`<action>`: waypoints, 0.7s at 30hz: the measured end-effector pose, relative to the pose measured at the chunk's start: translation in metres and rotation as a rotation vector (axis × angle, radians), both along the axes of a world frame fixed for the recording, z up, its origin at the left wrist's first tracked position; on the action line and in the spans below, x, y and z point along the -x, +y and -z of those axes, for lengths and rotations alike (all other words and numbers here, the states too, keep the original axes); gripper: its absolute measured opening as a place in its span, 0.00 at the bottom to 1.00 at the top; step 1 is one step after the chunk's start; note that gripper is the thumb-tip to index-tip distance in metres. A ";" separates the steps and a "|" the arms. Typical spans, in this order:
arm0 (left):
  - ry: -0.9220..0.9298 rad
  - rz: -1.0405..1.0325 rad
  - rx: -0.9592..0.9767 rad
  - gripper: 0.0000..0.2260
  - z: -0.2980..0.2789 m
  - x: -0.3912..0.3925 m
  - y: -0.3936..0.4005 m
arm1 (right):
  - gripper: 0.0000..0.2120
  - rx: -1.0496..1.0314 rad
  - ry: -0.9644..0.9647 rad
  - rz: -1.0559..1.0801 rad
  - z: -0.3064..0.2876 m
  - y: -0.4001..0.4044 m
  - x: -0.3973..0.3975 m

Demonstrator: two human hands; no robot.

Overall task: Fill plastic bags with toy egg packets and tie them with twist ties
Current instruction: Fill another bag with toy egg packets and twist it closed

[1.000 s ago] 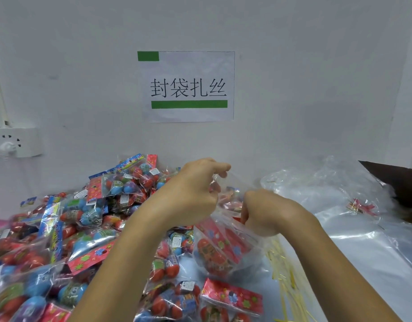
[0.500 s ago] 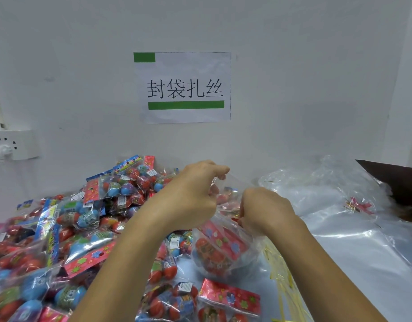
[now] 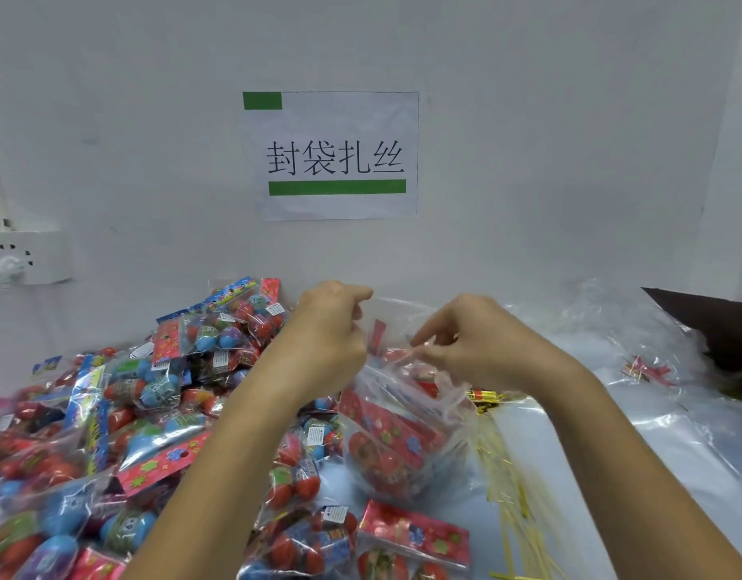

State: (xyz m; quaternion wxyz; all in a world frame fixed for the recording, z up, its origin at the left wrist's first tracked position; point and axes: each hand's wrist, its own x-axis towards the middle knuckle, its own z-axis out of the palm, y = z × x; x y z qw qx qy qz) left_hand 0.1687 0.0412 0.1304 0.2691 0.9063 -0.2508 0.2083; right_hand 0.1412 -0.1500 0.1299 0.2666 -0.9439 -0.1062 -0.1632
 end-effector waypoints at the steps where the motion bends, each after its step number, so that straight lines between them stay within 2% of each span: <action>1: -0.004 -0.013 0.031 0.24 0.000 -0.001 0.002 | 0.05 -0.105 -0.036 -0.058 -0.003 -0.003 0.003; 4: -0.031 -0.039 0.122 0.21 0.002 -0.003 0.004 | 0.04 -0.417 -0.233 -0.102 -0.005 -0.011 0.003; 6: -0.040 -0.038 0.177 0.15 0.002 -0.002 0.004 | 0.03 -0.447 -0.355 -0.024 -0.004 -0.012 -0.001; 7: -0.037 -0.037 0.192 0.13 0.002 -0.001 0.003 | 0.07 -0.392 -0.360 0.031 -0.004 -0.012 -0.004; 10: 0.001 -0.021 0.178 0.12 0.001 0.002 0.001 | 0.28 -0.177 -0.124 0.168 -0.001 -0.012 -0.008; 11: 0.023 -0.014 0.161 0.12 0.001 0.003 0.001 | 0.29 -0.132 -0.037 0.192 0.001 -0.012 -0.009; 13: 0.104 0.008 0.119 0.10 -0.001 0.004 0.000 | 0.17 -0.136 0.038 0.231 0.005 -0.013 -0.011; 15: 0.209 -0.004 0.011 0.10 0.000 0.007 0.001 | 0.04 -0.189 -0.010 0.294 0.006 -0.015 -0.011; 17: 0.292 -0.037 -0.060 0.15 0.002 0.006 0.004 | 0.06 -0.217 -0.088 0.363 0.002 -0.020 -0.010; 19: 0.344 -0.045 0.024 0.17 0.003 0.004 0.006 | 0.10 -0.279 -0.186 0.425 -0.002 -0.027 -0.007; 21: 0.307 -0.083 0.156 0.18 0.004 0.000 0.009 | 0.11 -0.363 -0.284 0.449 -0.006 -0.032 -0.004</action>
